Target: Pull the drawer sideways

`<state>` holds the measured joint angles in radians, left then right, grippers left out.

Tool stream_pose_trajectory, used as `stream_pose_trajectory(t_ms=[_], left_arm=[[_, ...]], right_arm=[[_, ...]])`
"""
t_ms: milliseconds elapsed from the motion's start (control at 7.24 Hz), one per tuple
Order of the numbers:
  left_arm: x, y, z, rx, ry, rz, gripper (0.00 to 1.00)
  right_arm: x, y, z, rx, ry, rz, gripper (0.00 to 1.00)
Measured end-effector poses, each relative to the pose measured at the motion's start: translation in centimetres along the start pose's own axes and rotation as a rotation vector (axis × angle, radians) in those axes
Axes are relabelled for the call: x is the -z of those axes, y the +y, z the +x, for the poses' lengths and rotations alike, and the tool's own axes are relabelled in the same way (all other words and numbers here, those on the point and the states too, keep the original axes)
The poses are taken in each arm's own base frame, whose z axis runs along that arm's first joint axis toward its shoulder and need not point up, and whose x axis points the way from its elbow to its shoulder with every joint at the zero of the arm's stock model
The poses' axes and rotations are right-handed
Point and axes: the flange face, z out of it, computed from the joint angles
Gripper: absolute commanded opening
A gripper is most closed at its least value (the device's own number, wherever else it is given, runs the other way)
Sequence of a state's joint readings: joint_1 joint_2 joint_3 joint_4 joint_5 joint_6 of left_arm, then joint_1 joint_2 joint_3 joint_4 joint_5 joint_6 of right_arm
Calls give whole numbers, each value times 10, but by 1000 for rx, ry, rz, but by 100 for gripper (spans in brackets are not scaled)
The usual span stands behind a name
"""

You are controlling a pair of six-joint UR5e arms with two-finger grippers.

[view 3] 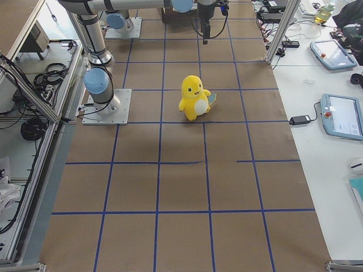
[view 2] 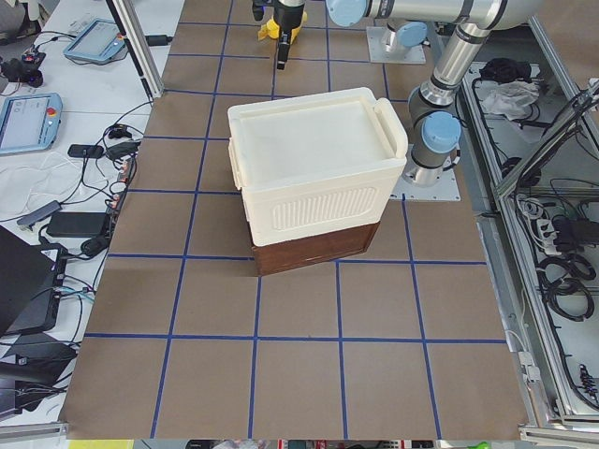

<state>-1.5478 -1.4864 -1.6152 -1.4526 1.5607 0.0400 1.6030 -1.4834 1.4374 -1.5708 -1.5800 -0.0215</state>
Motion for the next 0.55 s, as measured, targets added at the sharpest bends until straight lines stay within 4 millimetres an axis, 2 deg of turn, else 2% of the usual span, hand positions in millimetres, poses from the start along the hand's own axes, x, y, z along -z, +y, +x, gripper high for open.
stream_pose_trajectory(t_ms=[553], left_arm=[[-1, 0, 0, -4, -1, -1, 77]], right_arm=[[0, 0, 0, 0, 0, 0, 100]])
